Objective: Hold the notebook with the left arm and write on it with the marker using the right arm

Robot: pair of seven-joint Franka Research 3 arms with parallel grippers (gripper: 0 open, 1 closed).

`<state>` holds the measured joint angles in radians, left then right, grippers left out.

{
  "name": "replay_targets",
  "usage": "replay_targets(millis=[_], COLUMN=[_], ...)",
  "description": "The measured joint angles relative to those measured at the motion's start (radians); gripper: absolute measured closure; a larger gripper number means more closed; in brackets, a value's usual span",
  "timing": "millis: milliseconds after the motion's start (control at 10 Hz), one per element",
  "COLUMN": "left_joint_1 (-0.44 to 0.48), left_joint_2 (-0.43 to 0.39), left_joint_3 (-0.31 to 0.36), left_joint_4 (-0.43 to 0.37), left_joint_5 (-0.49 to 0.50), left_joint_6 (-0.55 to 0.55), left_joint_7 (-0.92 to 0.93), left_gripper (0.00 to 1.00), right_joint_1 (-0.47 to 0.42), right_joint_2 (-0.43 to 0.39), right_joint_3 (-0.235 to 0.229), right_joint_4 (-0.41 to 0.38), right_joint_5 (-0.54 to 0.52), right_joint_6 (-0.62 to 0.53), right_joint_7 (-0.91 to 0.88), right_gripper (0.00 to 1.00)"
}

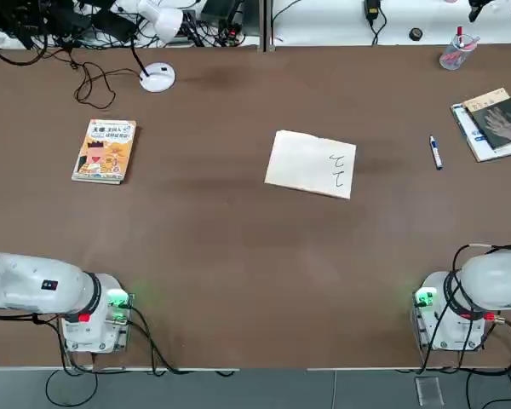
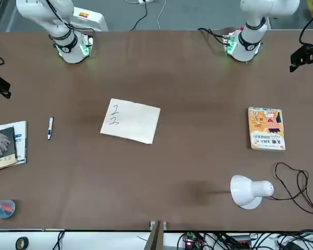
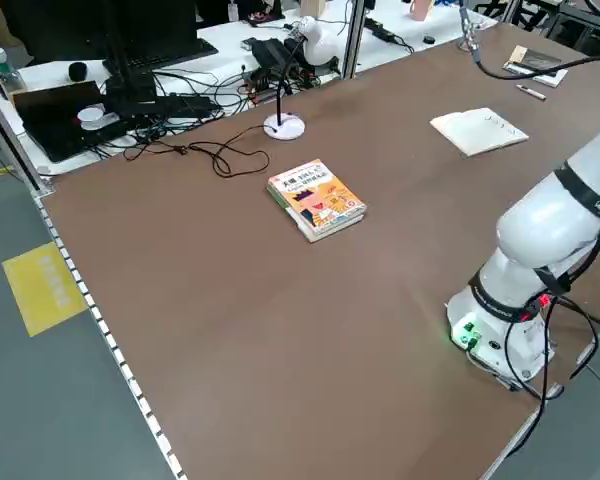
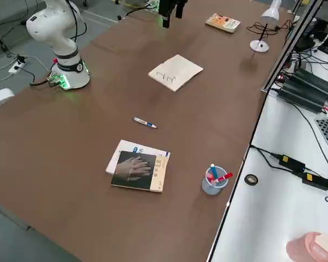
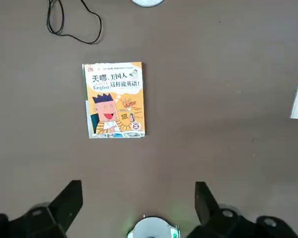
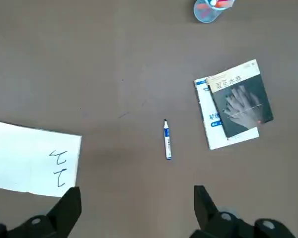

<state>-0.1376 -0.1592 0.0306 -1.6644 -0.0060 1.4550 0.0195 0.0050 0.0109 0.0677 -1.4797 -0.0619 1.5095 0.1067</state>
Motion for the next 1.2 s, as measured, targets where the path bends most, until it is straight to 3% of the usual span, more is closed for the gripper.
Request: replay_targets(millis=[1200], left_joint_1=[0.003], left_joint_2=[0.036], left_joint_3=[0.022], left_joint_4=[0.043], left_joint_5=[0.000], left_joint_6=[-0.058], left_joint_7=[0.001], left_gripper=[0.00], right_joint_1=[0.003], right_joint_2=[0.000], right_joint_3=[0.000], right_joint_4=[-0.005], right_joint_5=[0.003], right_joint_6=[0.000], right_joint_7=[0.000], right_gripper=[0.00])
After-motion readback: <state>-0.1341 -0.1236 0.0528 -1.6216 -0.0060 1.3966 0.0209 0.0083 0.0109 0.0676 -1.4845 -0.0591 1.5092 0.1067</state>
